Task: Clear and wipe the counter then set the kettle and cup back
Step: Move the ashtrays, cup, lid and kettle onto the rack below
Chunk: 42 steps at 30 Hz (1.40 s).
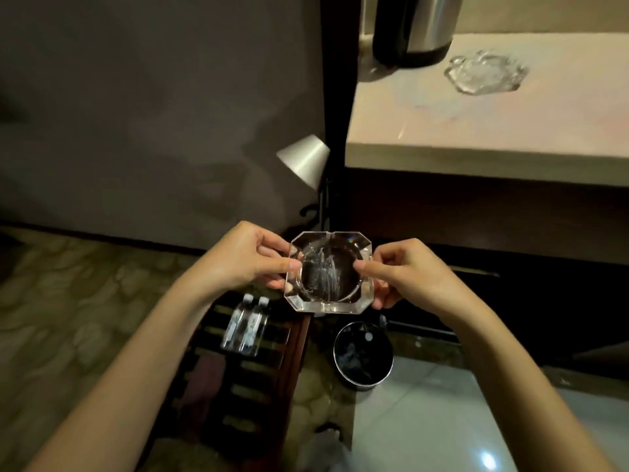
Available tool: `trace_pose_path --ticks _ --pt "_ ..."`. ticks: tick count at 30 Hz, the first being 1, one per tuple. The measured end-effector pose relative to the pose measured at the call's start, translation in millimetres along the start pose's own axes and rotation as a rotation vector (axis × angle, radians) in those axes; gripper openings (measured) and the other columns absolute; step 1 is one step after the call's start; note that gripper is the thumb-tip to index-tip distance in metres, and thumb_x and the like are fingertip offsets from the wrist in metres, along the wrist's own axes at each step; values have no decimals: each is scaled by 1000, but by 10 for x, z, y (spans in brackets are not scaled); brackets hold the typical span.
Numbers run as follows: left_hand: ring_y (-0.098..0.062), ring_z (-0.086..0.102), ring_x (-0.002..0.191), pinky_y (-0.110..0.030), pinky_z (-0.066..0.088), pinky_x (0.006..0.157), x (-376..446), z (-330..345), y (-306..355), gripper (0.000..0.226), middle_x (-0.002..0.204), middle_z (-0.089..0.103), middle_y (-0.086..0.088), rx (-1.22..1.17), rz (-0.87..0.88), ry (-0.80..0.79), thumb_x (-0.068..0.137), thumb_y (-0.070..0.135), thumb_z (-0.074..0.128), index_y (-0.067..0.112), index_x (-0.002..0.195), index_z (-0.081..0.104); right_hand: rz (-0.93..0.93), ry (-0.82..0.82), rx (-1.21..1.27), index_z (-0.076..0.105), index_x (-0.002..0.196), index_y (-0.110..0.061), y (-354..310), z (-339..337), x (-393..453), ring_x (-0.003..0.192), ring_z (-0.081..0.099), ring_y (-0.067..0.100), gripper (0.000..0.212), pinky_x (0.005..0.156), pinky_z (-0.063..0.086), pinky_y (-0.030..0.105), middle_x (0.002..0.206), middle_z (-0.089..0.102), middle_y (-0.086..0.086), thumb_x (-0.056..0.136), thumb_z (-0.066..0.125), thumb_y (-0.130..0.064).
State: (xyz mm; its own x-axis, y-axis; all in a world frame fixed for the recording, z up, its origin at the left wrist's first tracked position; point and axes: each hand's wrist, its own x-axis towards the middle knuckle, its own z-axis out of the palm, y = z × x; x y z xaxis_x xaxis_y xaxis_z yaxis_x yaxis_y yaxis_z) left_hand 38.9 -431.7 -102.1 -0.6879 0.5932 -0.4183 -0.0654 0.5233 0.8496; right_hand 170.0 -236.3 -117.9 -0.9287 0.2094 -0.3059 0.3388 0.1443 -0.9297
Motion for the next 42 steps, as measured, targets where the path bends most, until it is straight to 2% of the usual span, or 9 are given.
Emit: trace_pose_path --ticks 7,11,14,20,24,27,29,34,42 --pt "-28 68 65 -33 57 67 71 -173 -1074 21 70 72 -17 59 -122 42 78 2 74 1 98 68 106 -77 -18 52 66 -3 673 782 344 50 65 17 33 47 47 20 52 60 8 88 68 -22" --pt "-7 59 42 -20 49 49 253 -214 -1845 22 43 60 2 102 -242 57 79 -1 73 -5 99 64 185 -86 -151 55 67 -1 1227 1311 640 49 66 13 36 48 43 16 52 61 7 86 69 -28" --pt "-4 52 36 -18 44 45 408 -237 -2459 24 35 50 6 115 -341 58 78 -3 73 -10 100 65 296 -105 -212 55 62 -5 1746 1753 873 61 67 28 39 59 50 32 55 61 11 85 70 -32" --pt "-9 60 50 -15 48 44 712 -213 -3497 19 70 64 -6 167 -498 121 77 5 76 -4 93 70 484 -115 -201 59 65 -8 2586 2554 1215 42 56 1 33 47 41 12 52 63 1 90 65 -28" --pt "-8 60 46 -16 50 46 915 -169 -4099 15 63 64 -5 229 -531 125 77 6 77 -3 88 71 573 -110 -222 59 71 -6 3029 2931 1443 57 69 17 27 62 59 31 65 69 8 92 62 -23" --pt "-10 58 45 -15 47 41 1037 -86 -4452 12 64 63 -6 252 -564 138 79 5 75 -3 86 72 632 -109 -258 59 79 -4 3318 3171 1608 61 71 24 21 54 58 29 82 70 18 94 59 -18" --pt "-8 56 43 -12 43 39 1087 -33 -4647 11 63 62 -5 295 -595 124 81 6 74 -3 85 71 671 -139 -317 62 93 0 3501 3321 1693 74 72 30 20 67 60 37 91 71 19 95 57 -19" --pt "-29 71 73 -40 59 72 1195 59 -5077 18 78 72 -20 349 -626 117 78 10 76 -7 80 69 707 -223 -392 62 104 3 3860 3595 1809 91 68 35 21 77 58 41 100 67 17 91 61 -13" --pt "-30 70 87 -38 57 81 1350 161 -5362 10 90 73 -16 381 -639 134 80 14 75 6 84 72 729 -157 -370 66 98 1 4154 3650 1881 80 71 33 20 72 60 40 95 70 18 92 59 -17"
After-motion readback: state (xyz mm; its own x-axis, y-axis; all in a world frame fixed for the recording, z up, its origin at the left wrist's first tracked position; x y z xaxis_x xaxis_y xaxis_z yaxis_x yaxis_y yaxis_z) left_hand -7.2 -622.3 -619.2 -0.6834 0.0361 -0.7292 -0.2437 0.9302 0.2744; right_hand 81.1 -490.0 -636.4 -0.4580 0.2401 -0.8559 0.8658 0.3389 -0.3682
